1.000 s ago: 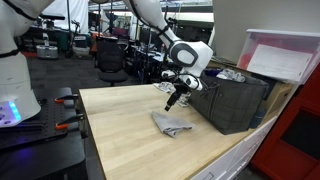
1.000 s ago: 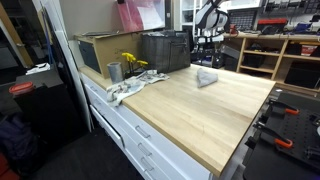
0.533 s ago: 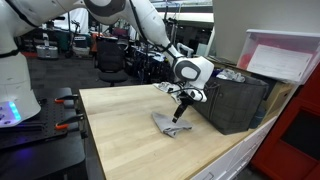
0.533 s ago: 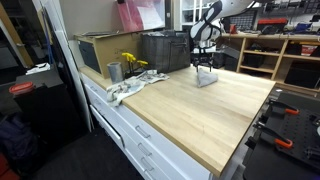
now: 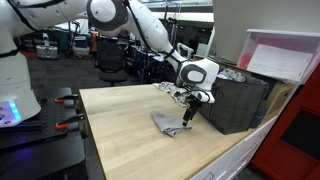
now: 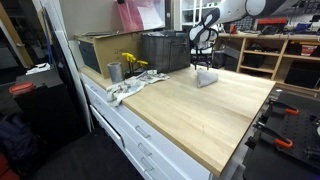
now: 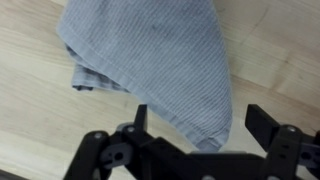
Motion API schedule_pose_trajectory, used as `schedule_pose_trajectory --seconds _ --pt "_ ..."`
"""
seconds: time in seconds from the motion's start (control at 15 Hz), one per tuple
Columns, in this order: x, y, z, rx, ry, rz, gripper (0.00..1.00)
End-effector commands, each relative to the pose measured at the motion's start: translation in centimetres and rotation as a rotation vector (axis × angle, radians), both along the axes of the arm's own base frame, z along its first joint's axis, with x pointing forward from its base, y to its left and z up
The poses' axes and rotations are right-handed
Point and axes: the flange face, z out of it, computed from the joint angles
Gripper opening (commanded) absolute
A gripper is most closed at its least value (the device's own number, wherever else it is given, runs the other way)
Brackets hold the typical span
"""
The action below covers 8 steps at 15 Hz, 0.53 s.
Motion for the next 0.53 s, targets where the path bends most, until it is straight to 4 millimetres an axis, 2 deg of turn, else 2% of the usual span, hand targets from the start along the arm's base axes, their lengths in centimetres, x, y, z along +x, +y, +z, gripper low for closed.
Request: schedule_pose_trajectory --seconds 0.0,0.07,0.2,0.47 --pt "0.9 -1.3 -0.6 -0.044 -0.007 -0.061 1.0" --pt "1.0 -1.5 -0.9 -0.048 -0.012 -0.083 0.76" --pt "1.1 -1.8 -1.1 -0.052 -0.017 -0.107 0.66" --pt "1.4 -1.6 0.4 -0.08 -0.026 -0.133 0.34"
